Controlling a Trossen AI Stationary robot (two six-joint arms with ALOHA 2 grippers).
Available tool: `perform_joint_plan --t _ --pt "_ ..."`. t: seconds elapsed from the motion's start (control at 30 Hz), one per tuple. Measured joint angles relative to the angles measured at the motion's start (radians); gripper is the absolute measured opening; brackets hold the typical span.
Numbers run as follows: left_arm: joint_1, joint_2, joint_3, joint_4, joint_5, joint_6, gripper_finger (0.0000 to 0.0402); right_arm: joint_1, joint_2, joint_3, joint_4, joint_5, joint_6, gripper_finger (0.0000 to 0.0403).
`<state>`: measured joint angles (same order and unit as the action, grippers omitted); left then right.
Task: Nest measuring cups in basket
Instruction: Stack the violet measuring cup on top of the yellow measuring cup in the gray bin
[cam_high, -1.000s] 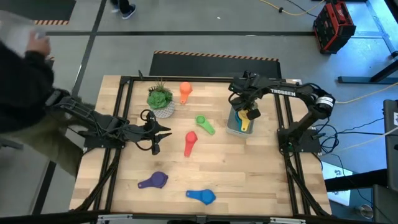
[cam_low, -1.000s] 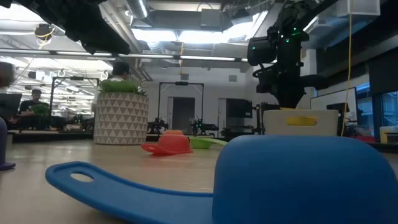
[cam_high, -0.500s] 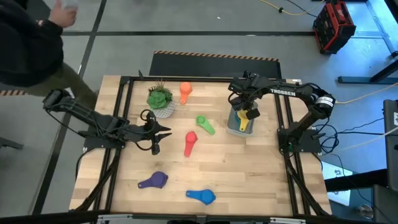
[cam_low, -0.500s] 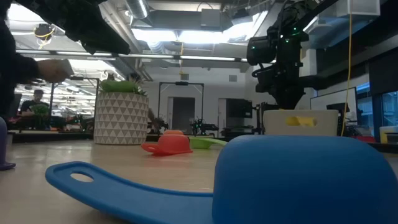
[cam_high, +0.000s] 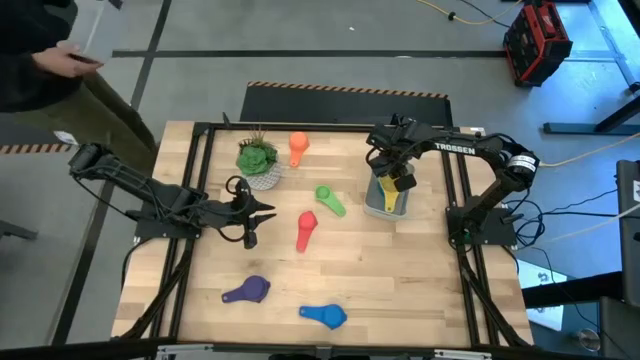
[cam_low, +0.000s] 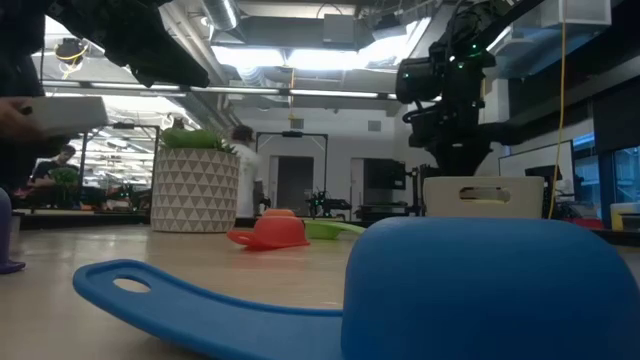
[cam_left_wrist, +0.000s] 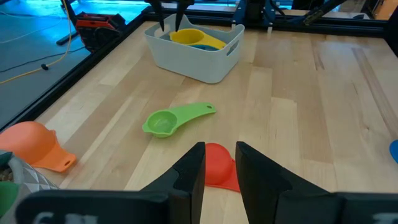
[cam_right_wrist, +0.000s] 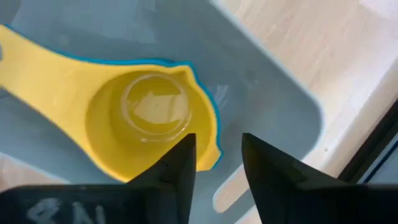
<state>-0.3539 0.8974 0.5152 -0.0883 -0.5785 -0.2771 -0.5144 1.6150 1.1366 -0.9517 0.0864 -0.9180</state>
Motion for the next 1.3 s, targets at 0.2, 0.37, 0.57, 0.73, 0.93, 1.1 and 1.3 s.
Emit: perform_joint_plan --t 0.2,0.37,0.57,0.73,0.93,1.1,1.3 --pt "0.0 0.0 0.0 0.0 0.0 0.0 0.0082 0.0 0.0 0.0 0.007 0.0 -0.001 0.0141" --pt "0.0 0.0 0.0 0.0 0.0 0.0 0.0082 0.0 -0.02 0.0 -0.005 0.0 -0.001 0.0141" --pt "0.0 0.0 0.0 0.0 0.0 0.0 0.0082 0.002 -0.102 0.0 -0.034 0.001 -0.001 0.0141" --pt "0.0 0.0 0.0 0.0 -0.005 -0.001 0.0082 0.005 -0.213 0.0 -0.054 -0.004 0.071 0.0141" --pt "0.0 0.0 0.0 0.0 -0.019 0.0 0.0082 0.055 -0.368 0.0 -0.085 -0.069 0.267 0.0141" --pt "0.0 0.0 0.0 0.0 0.009 0.0 0.0082 0.133 -0.482 0.0 -0.091 -0.207 0.422 0.0141" --pt "0.0 0.0 0.0 0.0 0.014 -0.008 0.0094 0.249 -0.559 0.0 -0.091 -0.298 0.595 0.0141"
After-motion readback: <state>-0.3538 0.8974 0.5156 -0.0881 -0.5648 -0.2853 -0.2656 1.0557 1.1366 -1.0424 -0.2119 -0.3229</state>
